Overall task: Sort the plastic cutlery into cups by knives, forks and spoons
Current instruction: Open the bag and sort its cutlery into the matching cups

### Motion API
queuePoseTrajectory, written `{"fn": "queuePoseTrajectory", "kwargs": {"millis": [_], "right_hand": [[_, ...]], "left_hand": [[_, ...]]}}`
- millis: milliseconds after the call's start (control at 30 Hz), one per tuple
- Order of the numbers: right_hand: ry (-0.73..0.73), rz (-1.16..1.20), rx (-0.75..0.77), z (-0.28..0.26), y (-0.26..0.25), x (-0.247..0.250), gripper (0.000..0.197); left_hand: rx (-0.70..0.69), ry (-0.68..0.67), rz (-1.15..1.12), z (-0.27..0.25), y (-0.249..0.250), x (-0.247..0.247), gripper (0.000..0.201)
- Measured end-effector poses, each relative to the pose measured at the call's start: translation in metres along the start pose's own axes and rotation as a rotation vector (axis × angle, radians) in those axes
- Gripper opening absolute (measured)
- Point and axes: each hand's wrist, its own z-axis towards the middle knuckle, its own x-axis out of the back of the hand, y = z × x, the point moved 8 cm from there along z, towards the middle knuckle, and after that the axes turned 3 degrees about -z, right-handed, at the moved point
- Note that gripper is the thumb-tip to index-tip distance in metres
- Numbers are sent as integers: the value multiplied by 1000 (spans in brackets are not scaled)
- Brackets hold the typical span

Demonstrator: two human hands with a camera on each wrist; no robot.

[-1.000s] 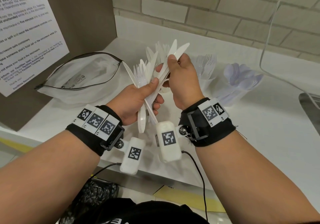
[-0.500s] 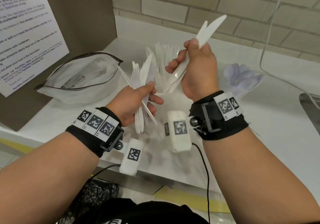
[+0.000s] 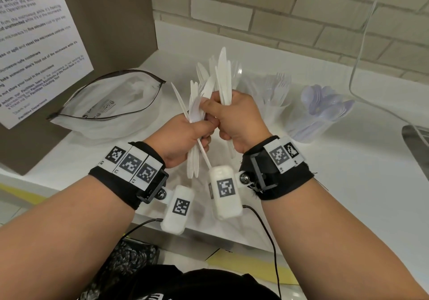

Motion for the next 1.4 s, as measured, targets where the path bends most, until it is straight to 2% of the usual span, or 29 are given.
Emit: {"fn": "queuePoseTrajectory", "kwargs": {"millis": [267, 400, 500, 600, 700, 867, 1000, 1100, 1200, 1400], "right_hand": [[82, 19, 49, 7, -12, 10, 15], [203, 16, 110, 12, -29, 27, 15], [306, 136, 197, 10, -52, 49, 8], [379, 191, 293, 6, -69, 65, 13], [265, 210, 284, 4, -66, 50, 10], [131, -141, 274, 2, -45, 18, 20], [84, -235, 251, 2, -31, 5, 31], [42, -301, 217, 4, -23, -3, 35], [36, -356, 222, 4, -22, -8, 27], [103, -271, 222, 5, -24, 3, 19]], "left_hand": [[8, -1, -14, -2, -5, 1, 19], [7, -5, 28, -2, -6, 1, 19], [5, 5, 78, -3, -6, 3, 21], [3, 51, 108, -3, -5, 6, 21], [-14, 154, 125, -2, 0, 11, 24], [-40, 265, 205, 1, 7, 17, 31], [-36, 310, 279, 1, 10, 18, 33], [-52, 274, 330, 1, 14, 12, 45], [-55, 254, 339, 0, 18, 8, 33], [-45, 188, 328, -2, 14, 5, 33]]}}
